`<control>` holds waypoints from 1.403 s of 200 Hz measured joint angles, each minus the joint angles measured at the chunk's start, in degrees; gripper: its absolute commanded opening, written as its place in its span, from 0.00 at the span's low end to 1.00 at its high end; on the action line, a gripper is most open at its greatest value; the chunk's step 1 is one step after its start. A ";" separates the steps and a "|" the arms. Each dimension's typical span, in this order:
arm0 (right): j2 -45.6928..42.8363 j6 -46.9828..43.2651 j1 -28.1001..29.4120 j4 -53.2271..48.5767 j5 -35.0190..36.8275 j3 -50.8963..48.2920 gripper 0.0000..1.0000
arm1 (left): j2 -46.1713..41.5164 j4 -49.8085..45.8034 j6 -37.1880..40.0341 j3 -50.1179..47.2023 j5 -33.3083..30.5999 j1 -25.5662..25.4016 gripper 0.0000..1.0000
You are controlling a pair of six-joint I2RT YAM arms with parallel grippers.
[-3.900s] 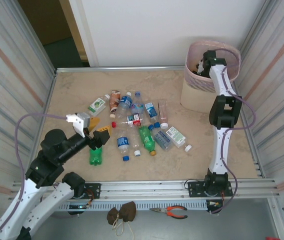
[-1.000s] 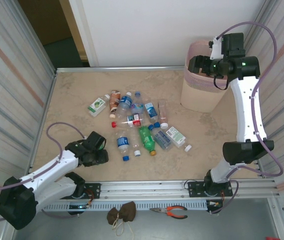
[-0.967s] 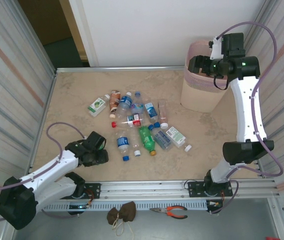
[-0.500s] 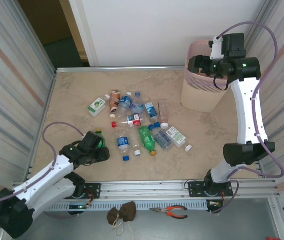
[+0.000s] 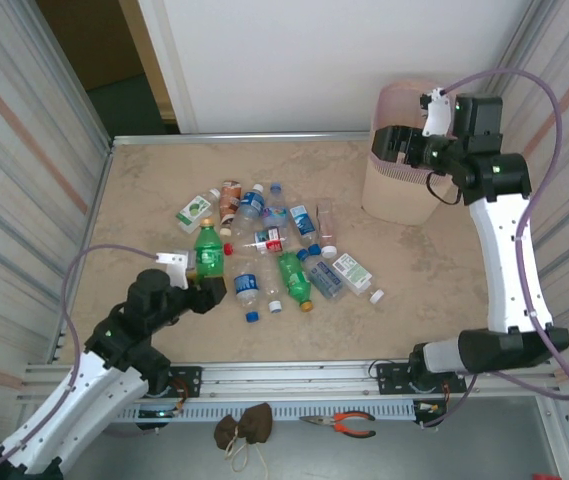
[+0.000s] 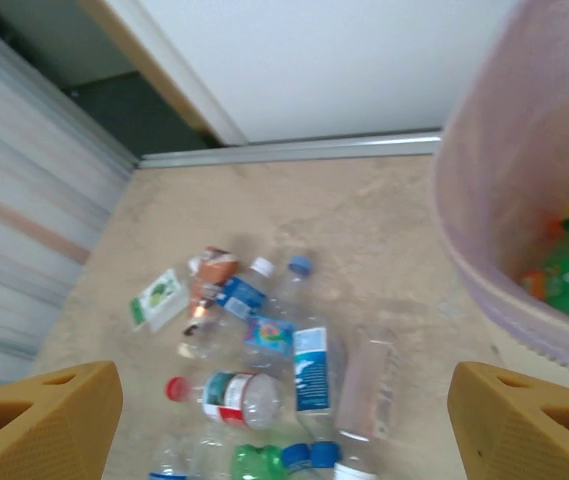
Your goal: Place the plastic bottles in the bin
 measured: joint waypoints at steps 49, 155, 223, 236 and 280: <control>-11.32 4.55 0.76 19.69 -10.82 -16.83 0.83 | -1.22 10.71 5.73 0.87 8.46 0.00 0.49; -15.91 5.22 24.41 40.50 -18.93 -22.40 0.90 | 14.16 32.17 8.68 15.96 27.26 -0.09 0.44; -15.39 0.24 36.89 42.16 -14.84 -21.29 0.91 | 23.52 38.86 10.36 24.37 31.71 -3.93 0.44; -14.47 -0.33 38.18 42.18 -13.99 -20.06 0.91 | 24.81 38.82 11.43 25.68 31.91 -5.05 0.44; -11.19 -2.51 40.96 43.01 -13.14 -17.29 0.91 | 26.03 38.66 13.44 27.87 33.00 -6.38 0.44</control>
